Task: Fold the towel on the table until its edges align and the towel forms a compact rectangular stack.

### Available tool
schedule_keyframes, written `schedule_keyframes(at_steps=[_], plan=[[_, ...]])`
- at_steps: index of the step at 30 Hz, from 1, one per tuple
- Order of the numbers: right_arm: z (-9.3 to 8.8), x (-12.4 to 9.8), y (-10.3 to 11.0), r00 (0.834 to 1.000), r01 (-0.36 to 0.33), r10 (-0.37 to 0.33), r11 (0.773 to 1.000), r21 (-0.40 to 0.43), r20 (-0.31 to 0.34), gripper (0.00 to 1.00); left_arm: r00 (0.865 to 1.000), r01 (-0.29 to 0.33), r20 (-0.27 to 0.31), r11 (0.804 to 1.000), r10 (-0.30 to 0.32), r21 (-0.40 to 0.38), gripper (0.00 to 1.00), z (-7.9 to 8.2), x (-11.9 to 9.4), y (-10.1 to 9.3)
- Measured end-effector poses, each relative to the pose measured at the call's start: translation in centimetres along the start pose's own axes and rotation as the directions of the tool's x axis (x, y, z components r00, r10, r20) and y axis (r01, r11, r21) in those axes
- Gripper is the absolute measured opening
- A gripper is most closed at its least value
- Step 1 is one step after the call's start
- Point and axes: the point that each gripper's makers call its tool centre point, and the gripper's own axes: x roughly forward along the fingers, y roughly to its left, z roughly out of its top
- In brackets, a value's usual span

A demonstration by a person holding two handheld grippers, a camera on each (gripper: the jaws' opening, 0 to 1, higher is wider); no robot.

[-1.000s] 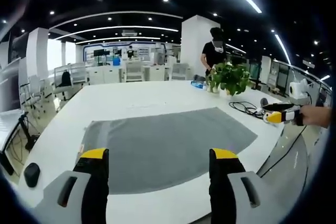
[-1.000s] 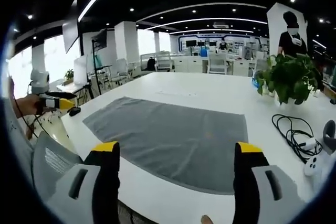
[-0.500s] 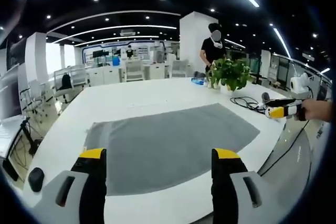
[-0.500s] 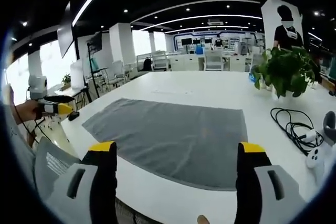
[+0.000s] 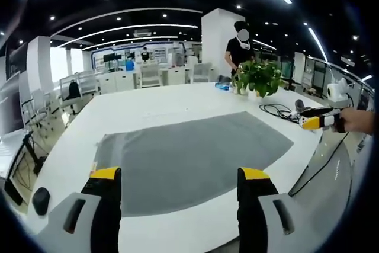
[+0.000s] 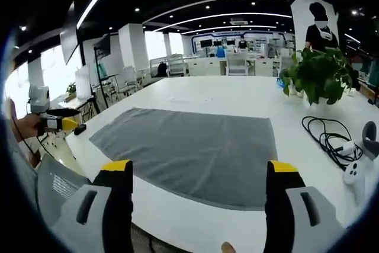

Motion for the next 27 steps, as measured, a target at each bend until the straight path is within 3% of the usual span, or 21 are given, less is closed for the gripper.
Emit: schedule_keyframes(at_steps=[9, 27], plan=[[0.1, -0.1, -0.3, 1.000, 0.006, -0.006, 1.000, 0.004, 0.004, 0.93, 1.000, 0.020, -0.004, 1.000, -0.019, 0.005, 0.83, 0.0, 0.3, -0.8], [-0.3, -0.4, -1.1, 1.000, 0.018, -0.018, 1.000, 0.016, -0.006, 0.90, 0.993, 0.115, 0.004, 0.993, -0.115, 0.031, 0.82, 1.1, 2.0, -4.1]])
